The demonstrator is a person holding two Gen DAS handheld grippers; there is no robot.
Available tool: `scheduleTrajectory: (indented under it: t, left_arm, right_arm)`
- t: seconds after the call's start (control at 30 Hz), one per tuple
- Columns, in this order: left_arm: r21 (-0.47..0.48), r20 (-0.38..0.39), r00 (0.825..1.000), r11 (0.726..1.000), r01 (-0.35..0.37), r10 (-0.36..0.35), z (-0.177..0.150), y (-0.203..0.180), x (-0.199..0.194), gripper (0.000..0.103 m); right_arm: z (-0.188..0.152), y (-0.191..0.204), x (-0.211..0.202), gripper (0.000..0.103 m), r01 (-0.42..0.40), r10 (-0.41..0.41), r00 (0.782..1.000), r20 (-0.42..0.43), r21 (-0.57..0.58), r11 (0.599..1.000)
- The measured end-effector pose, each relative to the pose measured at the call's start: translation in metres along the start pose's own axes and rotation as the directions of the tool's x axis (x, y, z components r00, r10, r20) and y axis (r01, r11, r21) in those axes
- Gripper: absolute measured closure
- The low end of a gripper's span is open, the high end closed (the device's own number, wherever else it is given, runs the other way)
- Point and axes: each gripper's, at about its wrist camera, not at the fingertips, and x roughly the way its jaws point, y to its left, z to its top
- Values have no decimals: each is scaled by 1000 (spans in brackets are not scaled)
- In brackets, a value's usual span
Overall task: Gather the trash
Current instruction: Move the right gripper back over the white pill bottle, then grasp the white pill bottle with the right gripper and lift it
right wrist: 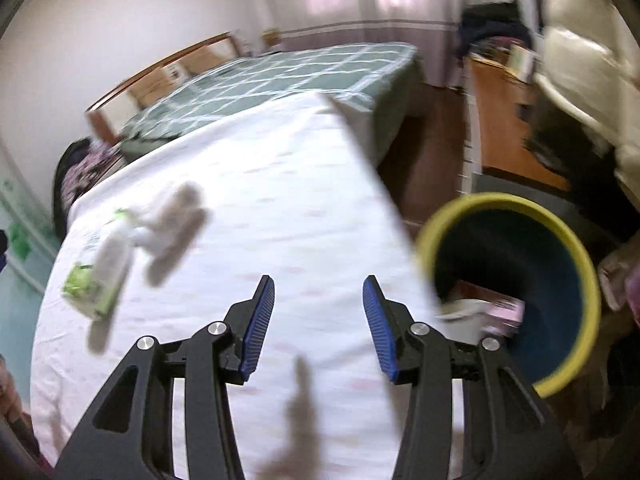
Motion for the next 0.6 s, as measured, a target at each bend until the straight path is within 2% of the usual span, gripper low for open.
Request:
scheduleTrajectory:
  t: [0.17,0.23,0.33,0.43,0.6]
  left_arm:
    - [-55,25,996,995,-83,85,-7,46,11,7]
    - [-79,13,997,994,-78,79,-11,59,18,7]
    - [-84,-2,998,994,-69,69,-15,64,26,7]
    - [-86,-1,997,994,-72,72,-18,66,28,7]
    - [-71,16,995,993,-94,96,-21,51,29,7]
  right_arm:
    - [13,56,21,56,-41,40,999,-21,-72,997]
    - [19,75,29,55,-46,44,999,-22,-90,995]
    - [28,94,41,50,-39,37,999,-23,-92,995]
    - [38,105,53,42,-12,11,1000,-17,-70,997]
    - [53,113,76,35,19,-20,999,-41,-19,1000]
